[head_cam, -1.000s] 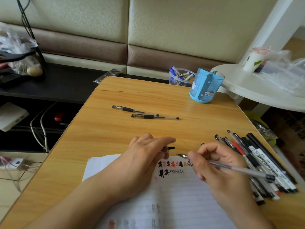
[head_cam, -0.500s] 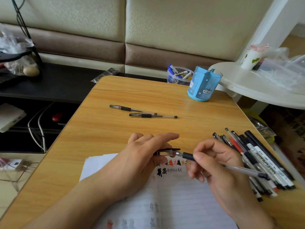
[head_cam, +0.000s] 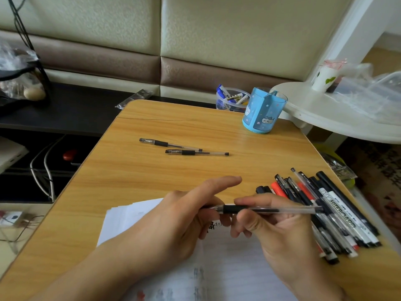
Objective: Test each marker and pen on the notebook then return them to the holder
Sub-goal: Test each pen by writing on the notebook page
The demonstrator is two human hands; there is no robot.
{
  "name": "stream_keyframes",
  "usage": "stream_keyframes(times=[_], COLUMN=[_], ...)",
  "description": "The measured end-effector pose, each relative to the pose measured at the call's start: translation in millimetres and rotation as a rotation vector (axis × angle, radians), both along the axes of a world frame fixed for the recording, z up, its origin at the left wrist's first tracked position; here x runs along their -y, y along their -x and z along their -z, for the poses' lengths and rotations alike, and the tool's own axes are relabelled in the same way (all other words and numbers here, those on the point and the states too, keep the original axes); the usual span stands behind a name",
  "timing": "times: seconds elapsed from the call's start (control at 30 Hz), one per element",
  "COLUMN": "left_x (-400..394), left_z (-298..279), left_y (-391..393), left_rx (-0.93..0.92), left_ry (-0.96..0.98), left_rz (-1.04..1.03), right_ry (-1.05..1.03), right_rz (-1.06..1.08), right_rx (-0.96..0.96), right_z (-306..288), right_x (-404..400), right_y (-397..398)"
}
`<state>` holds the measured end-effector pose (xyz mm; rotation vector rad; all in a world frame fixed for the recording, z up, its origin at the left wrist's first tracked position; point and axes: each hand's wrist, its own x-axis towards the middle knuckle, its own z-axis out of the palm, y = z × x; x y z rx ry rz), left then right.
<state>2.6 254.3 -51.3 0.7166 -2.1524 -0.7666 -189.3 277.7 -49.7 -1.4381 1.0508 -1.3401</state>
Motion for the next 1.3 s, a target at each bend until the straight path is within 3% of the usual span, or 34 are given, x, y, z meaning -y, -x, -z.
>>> stream_keyframes(times=[0.23, 0.33, 0.43, 0.53, 0.7, 0.83, 1.0, 1.1, 1.3], left_x=[-3.6, -2.4, 0.4, 2.4, 2.8, 3.9, 9.2, 9.6, 5.2], left_z=[-1.0, 0.2, 3.7, 5.7, 6.6, 6.2, 8.0, 6.5, -3.2], left_y=[5.1, 1.8, -1.5, -0.7, -1.2, -2.3, -3.4, -4.7, -8.1], left_rx=[0.052, 0.134, 0.203, 0.267, 0.286, 0.321, 0.364, 0.405, 0.439], left_ry=[0.006, 0.014, 0.058, 0.115, 0.13, 0.155, 0.284, 0.283, 0.171], left_rz=[0.019, -0.04, -0.066, -0.067, -0.057, -0.045, -0.019, 0.008, 0.048], right_ry=[0.159, 0.199, 0.116, 0.052, -0.114, -0.192, -0.125, -0.072, 0.062], right_rz=[-0.097, -0.003, 0.236, 0.421, 0.516, 0.468, 0.596, 0.525, 0.055], right_rx=[0.005, -0.053, -0.302, -0.707, -1.169, -1.31, -1.388, -1.365, -1.453], right_z=[-6.7, -28.3, -55.2, -68.6, -46.1, -32.8, -46.9, -58.6, -54.1], right_x=[1.1, -2.4, -4.6, 1.2, 15.6, 20.1, 36.5, 66.5, 124.3], right_y=[-2.2, 19.0, 58.5, 108.6, 163.6, 157.5, 139.4, 117.3, 30.9])
